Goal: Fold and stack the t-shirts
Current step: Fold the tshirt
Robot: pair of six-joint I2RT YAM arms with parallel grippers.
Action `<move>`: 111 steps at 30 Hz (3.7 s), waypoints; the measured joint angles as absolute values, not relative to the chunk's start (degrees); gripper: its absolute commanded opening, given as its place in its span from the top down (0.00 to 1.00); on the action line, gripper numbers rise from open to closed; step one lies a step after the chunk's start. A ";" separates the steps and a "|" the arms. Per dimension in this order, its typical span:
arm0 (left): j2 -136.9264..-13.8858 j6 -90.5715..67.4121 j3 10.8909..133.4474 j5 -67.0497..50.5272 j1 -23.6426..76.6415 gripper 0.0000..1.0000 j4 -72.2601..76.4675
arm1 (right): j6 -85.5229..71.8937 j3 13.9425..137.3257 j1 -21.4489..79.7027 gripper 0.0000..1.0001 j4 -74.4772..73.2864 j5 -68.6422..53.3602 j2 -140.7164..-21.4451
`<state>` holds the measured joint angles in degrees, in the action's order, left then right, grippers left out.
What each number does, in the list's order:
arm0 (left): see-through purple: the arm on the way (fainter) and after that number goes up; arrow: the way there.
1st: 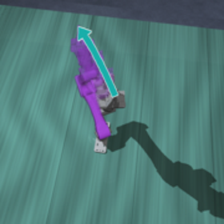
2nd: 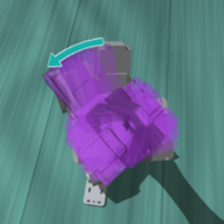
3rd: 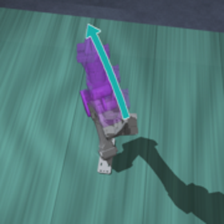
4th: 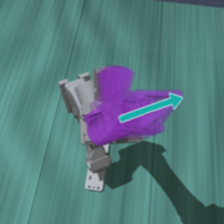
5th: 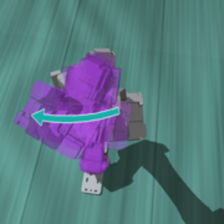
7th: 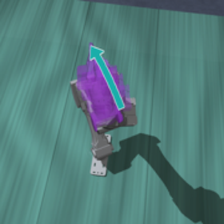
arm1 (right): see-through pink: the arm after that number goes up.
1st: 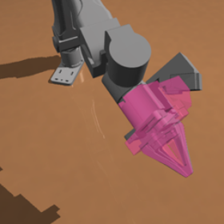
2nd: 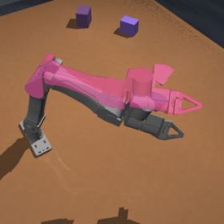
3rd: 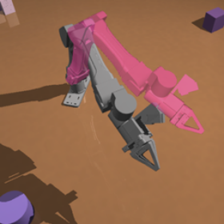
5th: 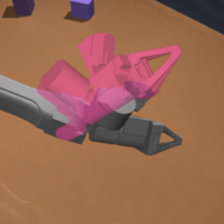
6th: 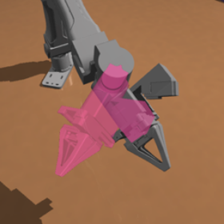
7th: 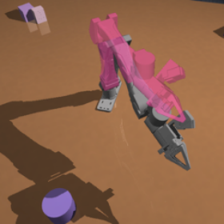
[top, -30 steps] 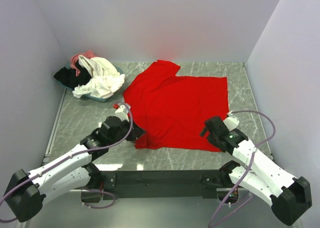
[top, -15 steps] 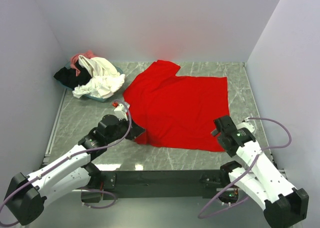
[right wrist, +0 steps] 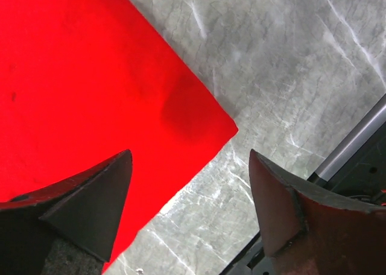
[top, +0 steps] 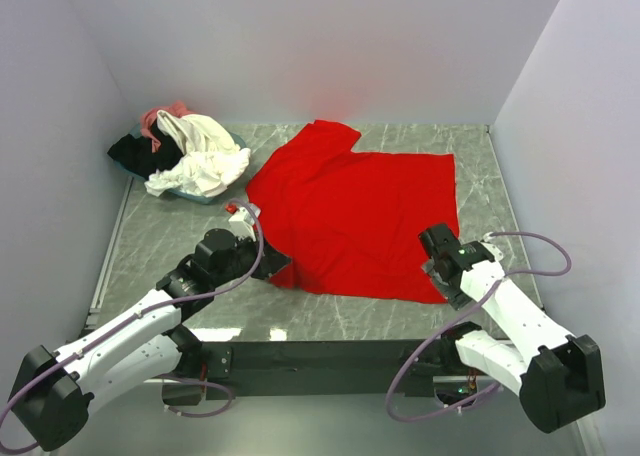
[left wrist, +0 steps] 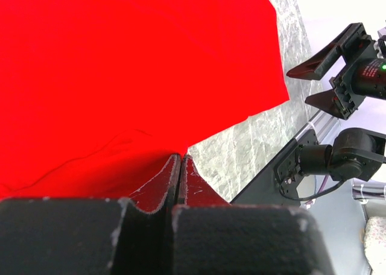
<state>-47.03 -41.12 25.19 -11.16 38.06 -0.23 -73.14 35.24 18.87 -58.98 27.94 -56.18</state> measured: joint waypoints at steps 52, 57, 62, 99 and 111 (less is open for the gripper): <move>-47.13 -41.12 24.49 -12.60 38.06 0.99 -0.14 | -67.46 44.71 27.64 0.71 -50.02 32.64 -75.09; -47.22 -41.12 24.49 -12.60 38.06 0.99 -0.14 | -67.13 48.45 33.47 0.59 -52.36 36.73 -78.59; -47.90 -41.10 24.49 -12.62 38.06 0.99 -0.16 | -67.96 47.59 34.89 0.45 -53.52 38.44 -76.99; -47.83 -41.10 24.49 -12.75 38.06 0.99 -0.16 | -71.11 33.56 27.05 0.43 -49.41 32.34 -64.29; -47.86 -41.10 24.49 -12.71 38.06 0.99 -0.16 | -67.70 32.47 23.94 0.83 -44.29 31.09 -66.30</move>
